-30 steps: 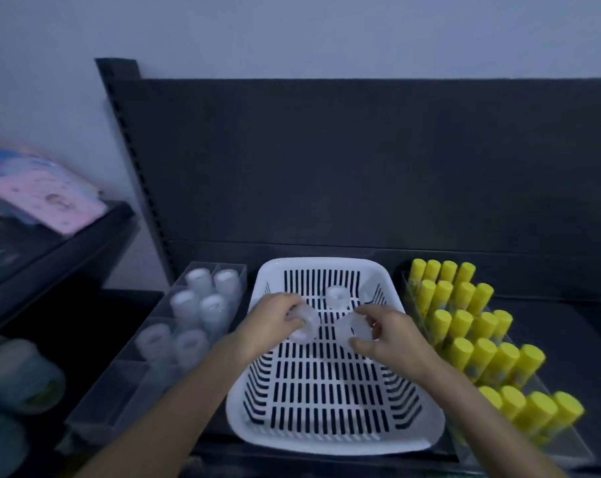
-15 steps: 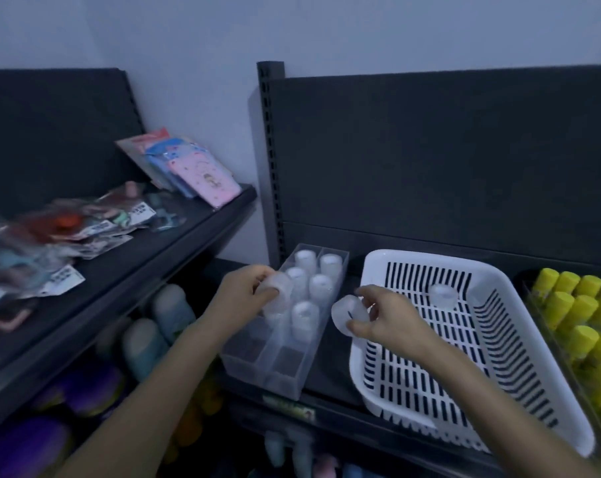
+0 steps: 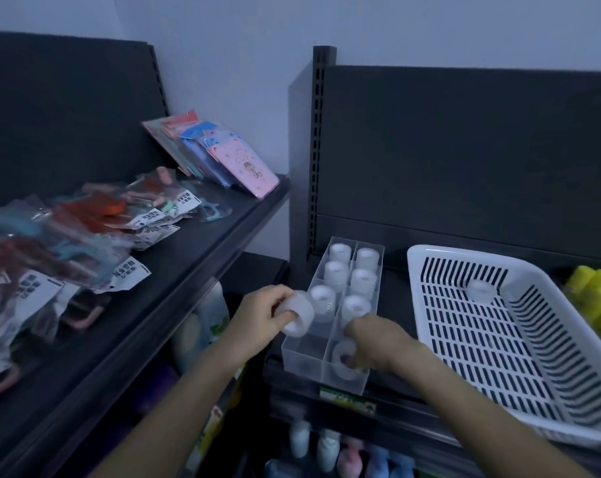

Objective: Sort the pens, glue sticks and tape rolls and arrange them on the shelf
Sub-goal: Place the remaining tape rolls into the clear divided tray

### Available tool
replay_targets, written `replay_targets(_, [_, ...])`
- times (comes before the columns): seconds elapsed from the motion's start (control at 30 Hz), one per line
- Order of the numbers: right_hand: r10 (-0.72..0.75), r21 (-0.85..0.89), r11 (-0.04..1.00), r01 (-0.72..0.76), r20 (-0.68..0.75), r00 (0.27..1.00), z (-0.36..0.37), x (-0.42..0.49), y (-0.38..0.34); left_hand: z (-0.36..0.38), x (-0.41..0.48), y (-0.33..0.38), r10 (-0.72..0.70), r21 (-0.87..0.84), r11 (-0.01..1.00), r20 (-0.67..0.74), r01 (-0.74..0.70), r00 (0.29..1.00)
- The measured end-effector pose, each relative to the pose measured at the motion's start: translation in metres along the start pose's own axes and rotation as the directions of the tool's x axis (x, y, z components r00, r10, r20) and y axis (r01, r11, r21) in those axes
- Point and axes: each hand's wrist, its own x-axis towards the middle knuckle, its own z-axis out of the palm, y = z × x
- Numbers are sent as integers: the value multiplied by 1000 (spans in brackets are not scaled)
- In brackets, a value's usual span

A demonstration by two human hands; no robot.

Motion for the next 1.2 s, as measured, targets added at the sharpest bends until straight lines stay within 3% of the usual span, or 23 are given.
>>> replay_targets(0.17, [5,385,918,98,-258,966,-23,-8,10,4,5,3,10,-74,997,67,-5,998])
replay_targets(0.3, [-131,650,726,226,-192,973,-27,-7,6,5,9,13,-6,-263,964,165,50,986])
replay_targets(0.47, [-162,599,752,275,-237,958,-18,1,9,7,14,20,-36,-295,949,251,111,967])
replay_targets(0.67, [-145,582,771,258,-234,961,-14,10,-7,-2,6,15,-215,-375,879,238,294,947])
replay_targets(0.9, [-146,278,944,175,-122,982,-2,34,-19,-25,-2,-6,-444,-314,836,91,449,891])
replay_targets(1.07, [-158,25,987,159,-44,986,2,41,-30,-21,-2,-16,-481,-274,827,107,491,870])
replay_targets(1.2, [-154,-19,988,154,-27,988,1,46,-30,-13,-2,-17,-491,-358,793,105,494,865])
